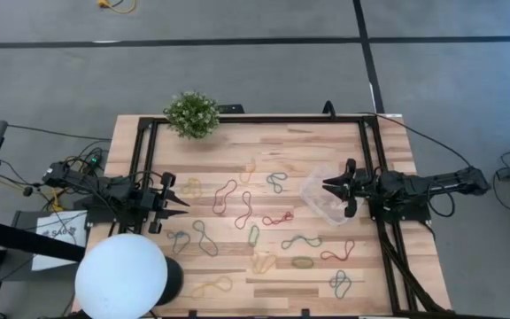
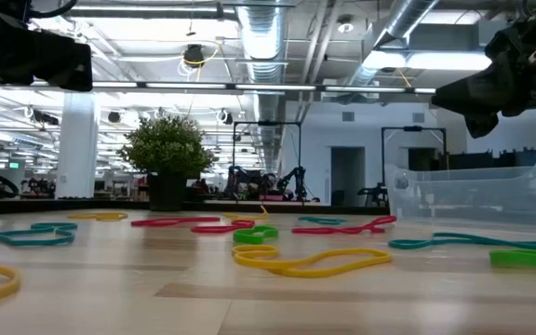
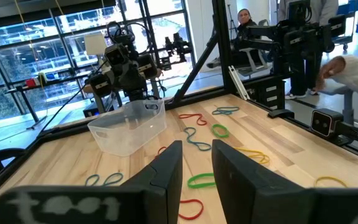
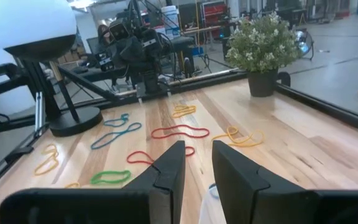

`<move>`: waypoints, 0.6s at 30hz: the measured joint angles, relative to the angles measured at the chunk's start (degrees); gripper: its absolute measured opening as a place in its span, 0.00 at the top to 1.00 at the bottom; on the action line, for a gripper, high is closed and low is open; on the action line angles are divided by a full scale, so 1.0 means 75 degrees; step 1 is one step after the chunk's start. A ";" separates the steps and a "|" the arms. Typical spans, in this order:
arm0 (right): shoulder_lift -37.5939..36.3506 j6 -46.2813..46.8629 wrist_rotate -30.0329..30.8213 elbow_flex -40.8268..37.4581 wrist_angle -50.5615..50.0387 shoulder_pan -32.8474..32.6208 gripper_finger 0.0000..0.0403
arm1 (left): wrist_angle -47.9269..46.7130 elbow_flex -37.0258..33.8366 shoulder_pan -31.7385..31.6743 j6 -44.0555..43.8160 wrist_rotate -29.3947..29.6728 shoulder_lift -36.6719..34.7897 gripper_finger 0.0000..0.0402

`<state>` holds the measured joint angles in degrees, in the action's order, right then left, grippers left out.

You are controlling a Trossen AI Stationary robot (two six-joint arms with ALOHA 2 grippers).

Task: Pick and place items into bin
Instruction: Put the red rubber band into the transparent bin

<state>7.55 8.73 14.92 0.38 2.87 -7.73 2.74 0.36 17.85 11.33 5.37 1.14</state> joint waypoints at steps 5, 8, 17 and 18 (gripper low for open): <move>0.0000 -0.0017 0.0003 0.0000 0.0000 0.0000 0.81 | 0.0000 0.0002 0.0002 0.0000 0.0000 0.0000 0.81; -0.0002 -0.0020 0.0002 0.0000 0.0000 0.0000 0.81 | 0.0000 0.0000 0.0002 0.0000 0.0000 -0.0002 0.81; -0.0003 0.0239 0.0026 0.0000 0.0145 0.0000 0.81 | 0.0008 0.0000 0.0001 0.0094 0.0001 -0.0001 0.81; 0.0000 0.0240 0.0026 0.0000 0.0148 -0.0002 0.81 | 0.0020 0.0002 0.0001 0.0168 0.0000 -0.0002 0.81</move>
<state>7.55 10.52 15.11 0.38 3.98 -7.74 2.90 0.38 17.86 12.60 5.37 1.13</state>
